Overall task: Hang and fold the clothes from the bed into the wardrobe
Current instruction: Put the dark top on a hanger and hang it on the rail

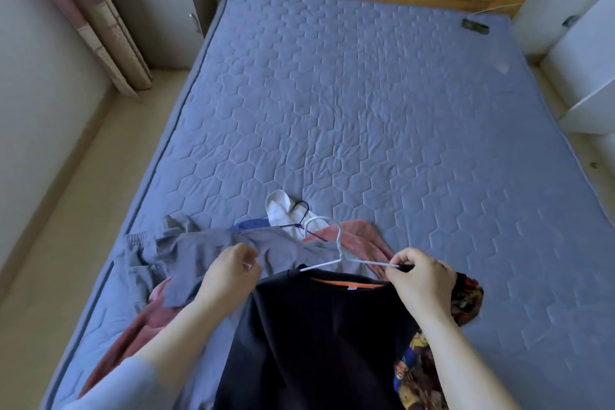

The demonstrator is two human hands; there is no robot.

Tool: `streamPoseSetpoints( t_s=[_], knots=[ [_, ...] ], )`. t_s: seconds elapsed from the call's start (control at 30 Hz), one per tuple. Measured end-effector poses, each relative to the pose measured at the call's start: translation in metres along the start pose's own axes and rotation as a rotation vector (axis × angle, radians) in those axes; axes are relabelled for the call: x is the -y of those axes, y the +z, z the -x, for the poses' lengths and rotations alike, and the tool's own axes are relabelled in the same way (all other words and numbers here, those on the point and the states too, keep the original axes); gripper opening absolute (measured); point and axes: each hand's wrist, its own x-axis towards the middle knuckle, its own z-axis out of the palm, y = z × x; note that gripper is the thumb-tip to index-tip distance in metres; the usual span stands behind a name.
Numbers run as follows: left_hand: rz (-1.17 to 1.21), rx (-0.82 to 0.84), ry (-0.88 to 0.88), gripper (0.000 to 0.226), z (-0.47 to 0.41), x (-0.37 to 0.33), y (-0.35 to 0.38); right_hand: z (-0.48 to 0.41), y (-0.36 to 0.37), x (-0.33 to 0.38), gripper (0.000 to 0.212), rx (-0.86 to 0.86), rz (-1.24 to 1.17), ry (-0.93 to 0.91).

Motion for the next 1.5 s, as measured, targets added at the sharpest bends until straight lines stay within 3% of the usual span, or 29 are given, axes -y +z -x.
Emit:
streamPoseSetpoints(
  t_s=[0.17, 0.4, 0.83, 1.33, 1.5],
  knots=[
    [-0.061, 0.071, -0.029, 0.008, -0.059, 0.021, 0.023, -0.035, 0.050, 0.007, 0.011, 0.018, 0.064, 0.002],
    [-0.149, 0.176, -0.089, 0.023, -0.125, 0.036, 0.058, -0.086, 0.105, 0.013, 0.010, 0.017, 0.117, -0.015],
    [-0.311, 0.328, 0.014, 0.028, -0.252, 0.067, 0.128, -0.150, 0.180, -0.030, 0.022, 0.032, 0.046, 0.005],
    [-0.586, 0.471, -0.085, 0.042, -0.286, 0.098, 0.175, -0.161, 0.212, -0.040, 0.019, 0.089, 0.030, 0.052],
    [-0.603, 0.376, -0.064, 0.044, -0.280, 0.100, 0.174, -0.157, 0.206, -0.040, 0.019, 0.082, 0.016, 0.064]
  ],
)
